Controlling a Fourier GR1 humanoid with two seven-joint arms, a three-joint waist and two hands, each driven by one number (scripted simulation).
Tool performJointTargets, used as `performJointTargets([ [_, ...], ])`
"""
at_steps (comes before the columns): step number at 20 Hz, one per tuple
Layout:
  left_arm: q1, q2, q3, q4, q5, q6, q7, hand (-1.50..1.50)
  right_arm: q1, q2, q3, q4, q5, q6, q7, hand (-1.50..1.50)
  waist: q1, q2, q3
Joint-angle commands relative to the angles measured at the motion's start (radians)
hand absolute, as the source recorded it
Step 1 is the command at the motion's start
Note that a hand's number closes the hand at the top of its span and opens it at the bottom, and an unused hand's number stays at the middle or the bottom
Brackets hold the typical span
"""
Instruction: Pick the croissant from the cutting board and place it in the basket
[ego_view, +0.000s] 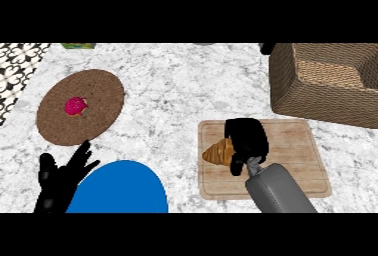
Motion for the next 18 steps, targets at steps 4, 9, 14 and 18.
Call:
performJointTargets([
  [4,0.006,-0.015,-0.014,0.030,-0.017,0.010,0.008,0.00,-0.029,0.044,-0.132,-0.222,-0.323,-0.328,0.059,1.50,-0.002,0.005,0.005],
  [9,0.014,-0.050,-0.035,0.010,-0.037,0.043,0.020,0.00,-0.118,0.045,-0.114,-0.418,-0.306,-0.424,0.193,1.50,-0.010,-0.002,-0.002],
  [14,-0.021,-0.008,0.024,0.097,-0.026,0.012,-0.022,0.00,-0.270,-0.003,-0.295,-0.540,-0.293,-0.243,0.354,1.50,-0.016,0.002,-0.003],
  [18,-0.089,0.005,0.049,0.102,0.009,-0.014,0.037,0.00,-0.355,-0.084,-0.416,-0.560,-0.322,-0.180,0.403,1.50,-0.018,0.005,-0.003],
])
